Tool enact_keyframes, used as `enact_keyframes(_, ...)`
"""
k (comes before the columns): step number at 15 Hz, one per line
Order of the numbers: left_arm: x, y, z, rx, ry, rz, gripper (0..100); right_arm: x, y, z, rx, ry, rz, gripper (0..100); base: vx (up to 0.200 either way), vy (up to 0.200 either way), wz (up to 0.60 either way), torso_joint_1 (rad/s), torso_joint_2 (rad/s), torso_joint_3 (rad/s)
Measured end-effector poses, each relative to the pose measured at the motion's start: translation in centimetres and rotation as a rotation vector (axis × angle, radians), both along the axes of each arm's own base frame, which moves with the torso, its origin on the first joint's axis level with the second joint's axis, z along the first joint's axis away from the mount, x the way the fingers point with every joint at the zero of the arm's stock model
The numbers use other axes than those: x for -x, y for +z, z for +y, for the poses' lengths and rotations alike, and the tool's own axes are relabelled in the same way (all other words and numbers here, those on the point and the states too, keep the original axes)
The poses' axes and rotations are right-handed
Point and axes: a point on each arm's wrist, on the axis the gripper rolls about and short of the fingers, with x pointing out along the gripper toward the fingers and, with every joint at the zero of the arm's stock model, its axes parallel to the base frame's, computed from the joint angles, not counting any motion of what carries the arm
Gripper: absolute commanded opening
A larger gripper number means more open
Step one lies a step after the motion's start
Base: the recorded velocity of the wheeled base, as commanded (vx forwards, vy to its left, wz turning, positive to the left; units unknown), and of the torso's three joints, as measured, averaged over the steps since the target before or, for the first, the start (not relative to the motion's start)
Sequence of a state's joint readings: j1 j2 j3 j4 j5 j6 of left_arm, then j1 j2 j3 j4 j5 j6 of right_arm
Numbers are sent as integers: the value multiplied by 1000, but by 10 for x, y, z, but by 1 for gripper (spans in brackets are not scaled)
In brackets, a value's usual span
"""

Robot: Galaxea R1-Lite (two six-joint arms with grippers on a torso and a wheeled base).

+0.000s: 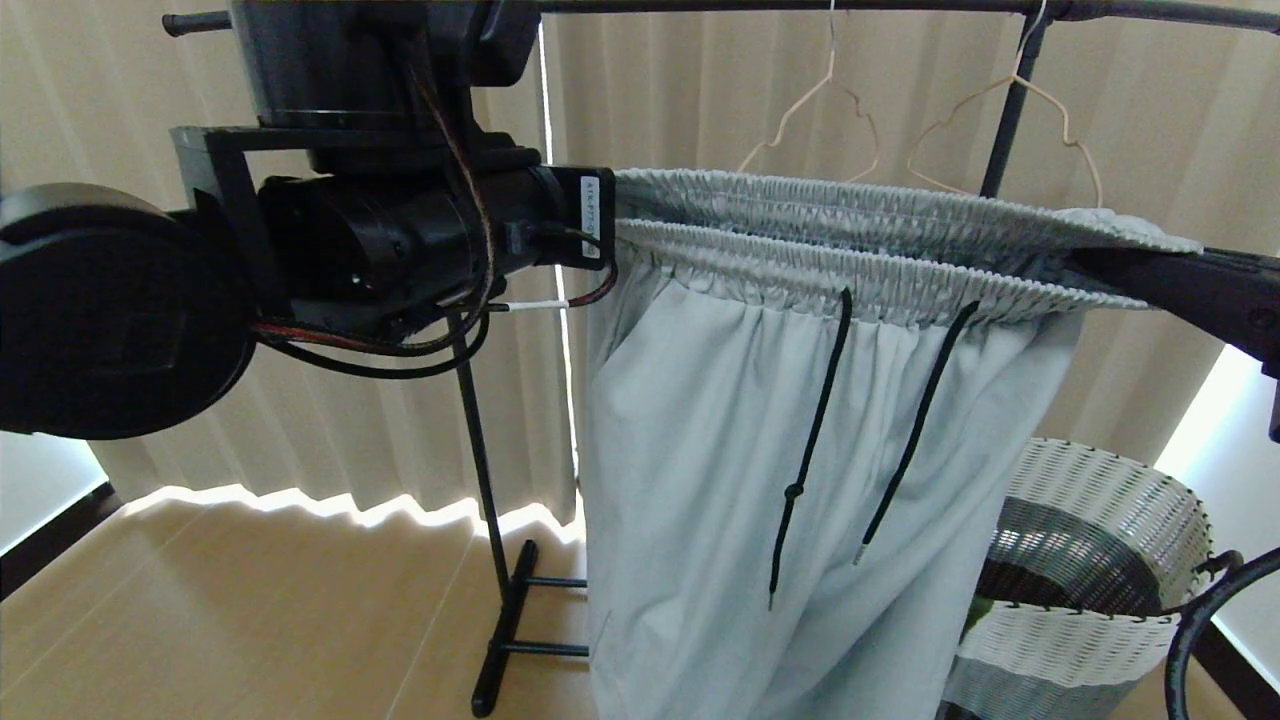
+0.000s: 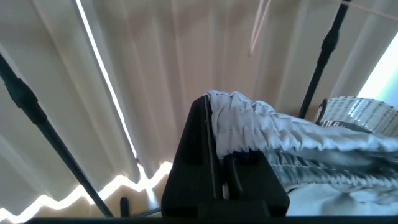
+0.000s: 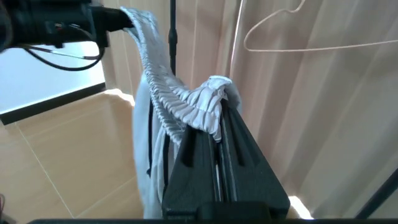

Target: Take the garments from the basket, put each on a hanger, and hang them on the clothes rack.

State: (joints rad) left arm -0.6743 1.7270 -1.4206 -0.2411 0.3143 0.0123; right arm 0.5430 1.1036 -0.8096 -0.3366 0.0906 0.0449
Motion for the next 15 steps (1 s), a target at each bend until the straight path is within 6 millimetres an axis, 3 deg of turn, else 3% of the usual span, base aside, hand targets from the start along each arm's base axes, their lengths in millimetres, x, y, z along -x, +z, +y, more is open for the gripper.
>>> enact_keyframes(6,7,-5,6,-25,-16,31,0,-10,-4,0,14,-41,16,0,0,0,0,0,0,0)
enact_keyframes(15,81,-3,50,-14,-473,91,0,-63,11,8,11,-156,28,0,0,0,0,0,0,0)
